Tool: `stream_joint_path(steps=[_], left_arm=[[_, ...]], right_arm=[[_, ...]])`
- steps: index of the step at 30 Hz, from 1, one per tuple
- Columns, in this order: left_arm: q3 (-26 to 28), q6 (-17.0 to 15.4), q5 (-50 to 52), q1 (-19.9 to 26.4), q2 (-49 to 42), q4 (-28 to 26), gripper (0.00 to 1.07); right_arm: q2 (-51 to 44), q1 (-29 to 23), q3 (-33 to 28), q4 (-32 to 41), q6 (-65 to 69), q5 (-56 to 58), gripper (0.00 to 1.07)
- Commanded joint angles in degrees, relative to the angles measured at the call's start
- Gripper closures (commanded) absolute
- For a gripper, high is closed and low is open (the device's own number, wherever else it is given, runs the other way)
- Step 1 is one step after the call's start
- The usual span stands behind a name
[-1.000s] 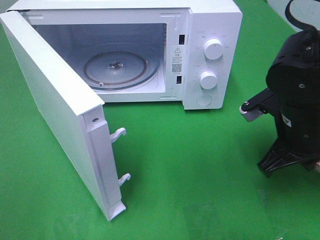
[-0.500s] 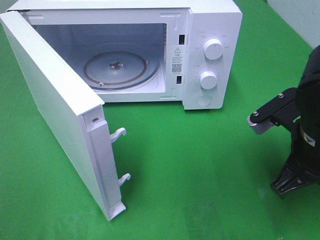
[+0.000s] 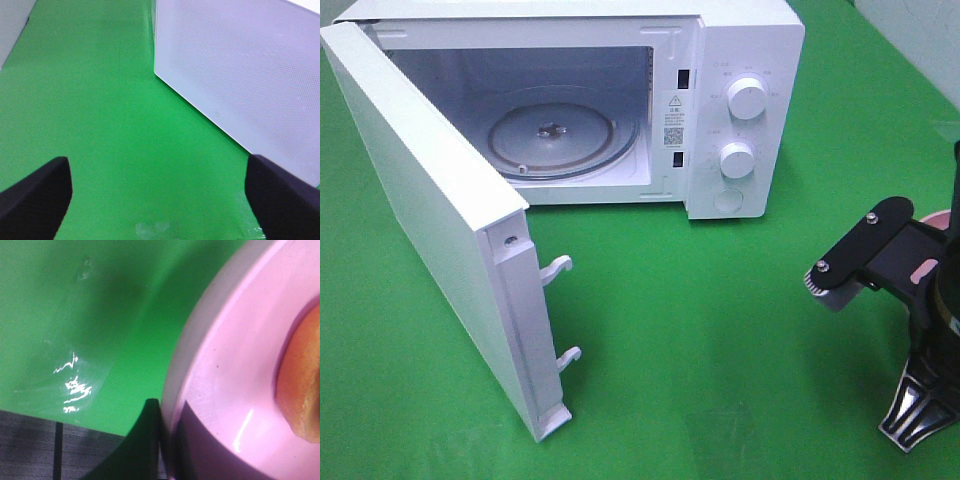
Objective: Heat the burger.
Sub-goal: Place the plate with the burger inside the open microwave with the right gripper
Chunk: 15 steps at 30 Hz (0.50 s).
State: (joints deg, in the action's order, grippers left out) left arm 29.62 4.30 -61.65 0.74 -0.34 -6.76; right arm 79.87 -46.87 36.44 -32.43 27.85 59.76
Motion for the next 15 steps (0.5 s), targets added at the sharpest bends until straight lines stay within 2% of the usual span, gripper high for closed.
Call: stream_joint_path(steps=[1,6,15], left_arm=[[-0.06,0.06,0.4,0.11,-0.86,-0.4,0.18],[-0.06,0.06,0.4,0.11,-0.86,-0.4,0.18],[-0.06,0.06,0.4,0.11,-0.86,-0.4,0.18]], right_arm=[[-0.57,-3.04,-0.74,-2.64,0.92,3.04,1.07],[-0.57,-5.21,-0.74,-2.69,1.55,3.61,1.07],[-0.57,-12.89,-0.74,-2.64,1.95,4.3,1.07]])
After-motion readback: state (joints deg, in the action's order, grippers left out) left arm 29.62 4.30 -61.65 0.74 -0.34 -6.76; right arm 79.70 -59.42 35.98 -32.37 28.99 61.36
